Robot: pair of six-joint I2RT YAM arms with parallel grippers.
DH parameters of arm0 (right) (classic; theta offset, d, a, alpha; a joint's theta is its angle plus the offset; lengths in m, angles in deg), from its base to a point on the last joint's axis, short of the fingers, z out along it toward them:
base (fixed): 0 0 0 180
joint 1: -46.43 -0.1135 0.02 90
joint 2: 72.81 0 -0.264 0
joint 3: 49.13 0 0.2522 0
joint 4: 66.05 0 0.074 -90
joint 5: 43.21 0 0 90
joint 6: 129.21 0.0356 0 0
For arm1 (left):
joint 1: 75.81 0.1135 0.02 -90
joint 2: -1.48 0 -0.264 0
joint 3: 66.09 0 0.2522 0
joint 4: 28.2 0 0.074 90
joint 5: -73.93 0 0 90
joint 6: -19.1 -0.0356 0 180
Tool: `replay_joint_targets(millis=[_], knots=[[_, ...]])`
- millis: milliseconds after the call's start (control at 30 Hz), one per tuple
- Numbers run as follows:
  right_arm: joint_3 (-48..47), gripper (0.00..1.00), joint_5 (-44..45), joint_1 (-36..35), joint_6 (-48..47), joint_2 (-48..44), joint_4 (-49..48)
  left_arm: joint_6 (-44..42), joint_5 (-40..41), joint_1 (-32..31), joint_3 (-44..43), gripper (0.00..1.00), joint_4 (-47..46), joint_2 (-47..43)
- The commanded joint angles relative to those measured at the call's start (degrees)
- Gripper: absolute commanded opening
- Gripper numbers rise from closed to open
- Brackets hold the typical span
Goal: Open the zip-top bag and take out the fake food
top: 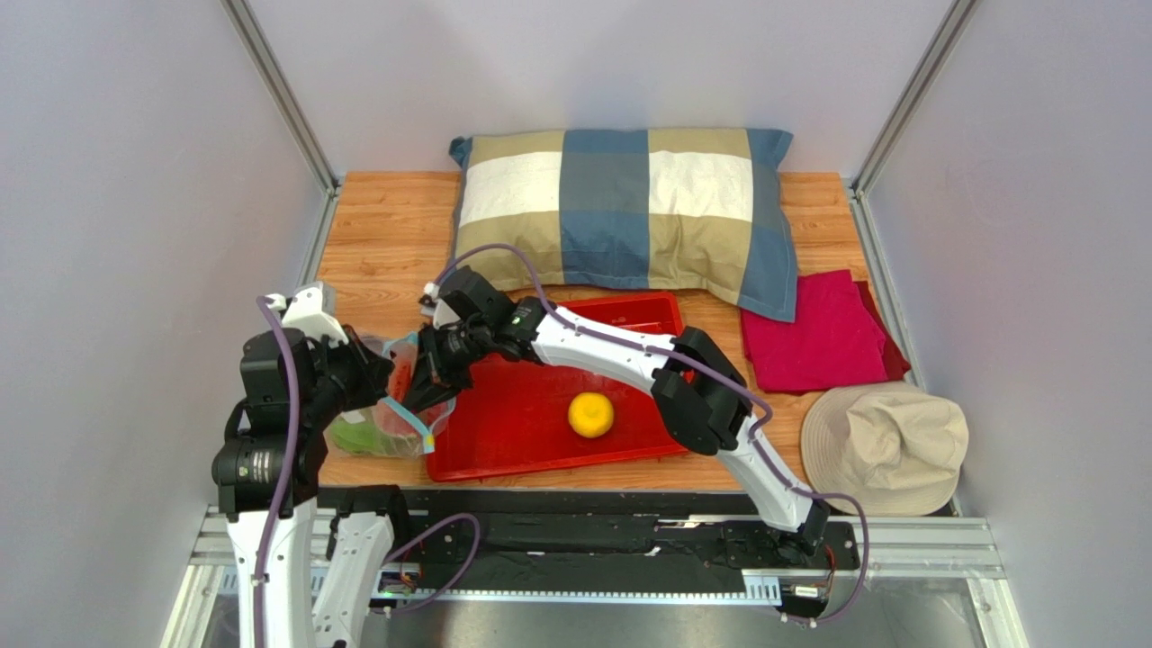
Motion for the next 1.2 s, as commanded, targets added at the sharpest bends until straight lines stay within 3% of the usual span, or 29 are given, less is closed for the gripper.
replay_joint_targets(millis=[0, 233, 433, 567, 733, 867, 1000, 1067, 1167], knots=[[-3.75, 0.0, -1.7, 2.83, 7.88, -3.36, -10.18, -0.64, -3.7, 0.05, 1.82, 0.0, -0.32, -3.08], [-6.12, 0.0, -10.37, 5.73, 10.54, -3.89, -12.5, -2.65, -0.03, 0.06, 1.39, 0.0, 5.39, -3.17], [0.37, 0.0, -22.07, 8.1, -0.43, -9.24, -7.67, -3.79, 2.53, 0.06, 0.86, 0.0, 6.97, -0.28], [-0.58, 0.0, -26.22, 8.11, -10.36, -10.65, 6.61, -1.52, 6.75, 0.06, 0.51, 0.0, 7.51, -0.1], [1.7, 0.0, -21.4, 5.48, -27.21, -15.13, 22.02, 1.3, 10.27, 0.06, -1.94, 0.0, 5.23, 2.97], [5.37, 0.0, -17.09, 4.77, -35.08, -21.01, 33.36, 3.33, 13.88, 0.05, -4.59, 0.0, 3.56, 6.48], [11.61, 0.0, -15.6, 5.03, -37.89, -27.07, 34.61, 4.03, 12.57, 0.06, -5.12, 0.0, 0.92, 8.25], [12.07, 0.0, -11.22, 6.17, -42.0, -28.66, 40.14, 4.21, 12.21, 0.06, -4.86, 0.0, 0.39, 8.6], [18.2, 0.0, -2.77, 12.04, -41.51, -32.27, 38.23, 4.64, 11.08, 0.06, -4.85, 0.0, 0.13, 8.51]])
